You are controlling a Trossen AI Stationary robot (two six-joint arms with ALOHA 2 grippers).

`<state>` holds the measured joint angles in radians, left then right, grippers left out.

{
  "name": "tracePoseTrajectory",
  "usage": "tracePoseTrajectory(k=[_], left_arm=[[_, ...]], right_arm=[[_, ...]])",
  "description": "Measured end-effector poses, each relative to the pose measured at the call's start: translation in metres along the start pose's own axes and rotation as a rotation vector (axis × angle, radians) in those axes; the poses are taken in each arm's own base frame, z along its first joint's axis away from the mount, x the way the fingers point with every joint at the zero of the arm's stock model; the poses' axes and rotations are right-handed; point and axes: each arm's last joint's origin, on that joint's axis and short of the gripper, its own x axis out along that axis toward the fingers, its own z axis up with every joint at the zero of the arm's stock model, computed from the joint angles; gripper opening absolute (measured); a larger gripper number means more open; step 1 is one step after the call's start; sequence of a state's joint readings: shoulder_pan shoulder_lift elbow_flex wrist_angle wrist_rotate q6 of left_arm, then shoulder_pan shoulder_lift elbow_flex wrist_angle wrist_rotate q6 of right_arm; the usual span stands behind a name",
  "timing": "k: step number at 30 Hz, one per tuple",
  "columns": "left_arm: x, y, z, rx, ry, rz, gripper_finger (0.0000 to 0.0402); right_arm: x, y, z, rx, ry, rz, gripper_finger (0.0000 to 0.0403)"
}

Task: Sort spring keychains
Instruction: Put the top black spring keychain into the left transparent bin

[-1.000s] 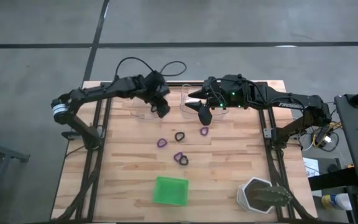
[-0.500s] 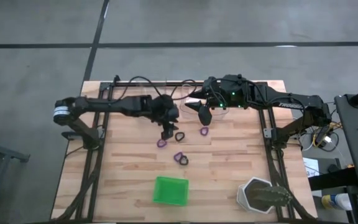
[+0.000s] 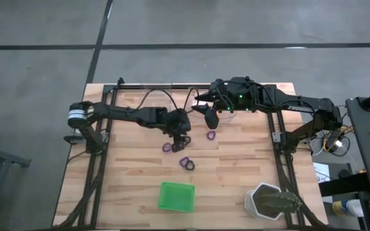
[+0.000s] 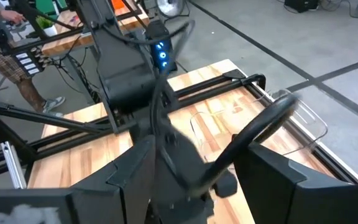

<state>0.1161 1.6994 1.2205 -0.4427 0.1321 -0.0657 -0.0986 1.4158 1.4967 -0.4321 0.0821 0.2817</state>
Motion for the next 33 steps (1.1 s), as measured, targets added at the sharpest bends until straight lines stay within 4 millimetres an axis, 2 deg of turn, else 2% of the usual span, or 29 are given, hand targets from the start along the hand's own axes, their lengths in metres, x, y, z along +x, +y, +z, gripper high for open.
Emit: tracePoseTrajectory(k=[11,15,29,33], left_arm=[[0.053,0.006,-0.023,-0.021,0.17,0.005,0.0167],[0.064,0.007,-0.027,-0.027,0.195,0.006,0.0167],[0.071,0.009,-0.032,-0.011,0.199,0.052,0.0166],[0.072,0.01,-0.034,-0.012,0.201,0.053,0.0131]], right_arm=[[0.001,0.0,-0.001,-0.001,0.004,0.003,0.0205],[0.001,0.0,-0.003,-0.002,0.011,0.001,0.0205],[0.001,0.0,-0.003,-0.007,0.011,0.0,0.0205],[0.001,0.0,-0.003,-0.007,0.011,0.0,0.0205]])
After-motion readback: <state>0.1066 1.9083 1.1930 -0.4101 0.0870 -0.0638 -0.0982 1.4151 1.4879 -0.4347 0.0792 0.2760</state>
